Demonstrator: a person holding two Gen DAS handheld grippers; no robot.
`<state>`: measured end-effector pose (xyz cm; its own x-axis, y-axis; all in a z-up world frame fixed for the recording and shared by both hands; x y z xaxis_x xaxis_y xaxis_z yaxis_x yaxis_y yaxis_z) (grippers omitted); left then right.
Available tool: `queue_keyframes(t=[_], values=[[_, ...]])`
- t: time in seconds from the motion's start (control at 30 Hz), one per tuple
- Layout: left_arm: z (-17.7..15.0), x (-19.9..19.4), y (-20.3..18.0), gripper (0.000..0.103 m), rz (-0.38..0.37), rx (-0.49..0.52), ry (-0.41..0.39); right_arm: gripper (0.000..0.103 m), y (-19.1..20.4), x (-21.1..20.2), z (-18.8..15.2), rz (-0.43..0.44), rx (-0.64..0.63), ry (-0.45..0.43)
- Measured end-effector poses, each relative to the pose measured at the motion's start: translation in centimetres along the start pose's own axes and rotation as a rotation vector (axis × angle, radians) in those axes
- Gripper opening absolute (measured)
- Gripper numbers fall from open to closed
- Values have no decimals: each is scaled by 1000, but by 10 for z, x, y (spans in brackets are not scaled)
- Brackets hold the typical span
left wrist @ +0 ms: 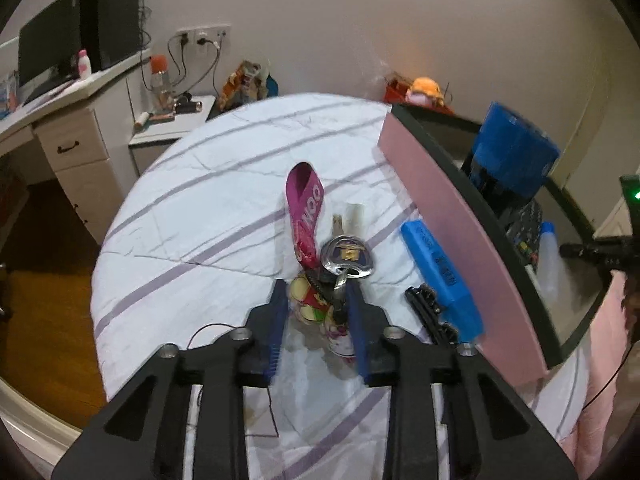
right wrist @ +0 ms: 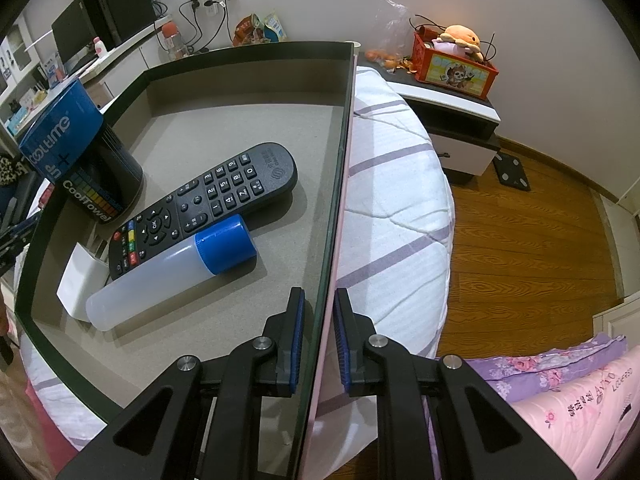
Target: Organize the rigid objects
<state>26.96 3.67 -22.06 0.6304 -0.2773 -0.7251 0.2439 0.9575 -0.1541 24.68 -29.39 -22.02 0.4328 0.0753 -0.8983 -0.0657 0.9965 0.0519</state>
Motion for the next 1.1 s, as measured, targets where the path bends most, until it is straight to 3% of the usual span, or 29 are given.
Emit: queue_keyframes(t=[0.23,0.5,0.9,1.1], values=[[-4,-4,10,17,-18,-52,0,16,0,0,-1,-4,1,2],[-5,-25,14,16,-26,-110,-61,16,1,1,1,-10,1,9],[17,-67,-8,9,-111,-123,-173,16,-2,0,0,7,14,8],[13,-61,-13,8,-119,-117,-149,16,-5,1,1,12,14,6]])
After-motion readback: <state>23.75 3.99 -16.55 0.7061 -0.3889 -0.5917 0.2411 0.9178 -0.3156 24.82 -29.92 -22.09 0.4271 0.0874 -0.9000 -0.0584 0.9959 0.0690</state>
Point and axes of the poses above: each gripper's, at about its wrist camera, not at the fingertips, and x roughly the way its jaws point, y to its left, z to its top, the point moved 9 cm from there along x, roughly the way its jaws point, and after that the axes turned 1 degree about z, right-handed, at the moved point
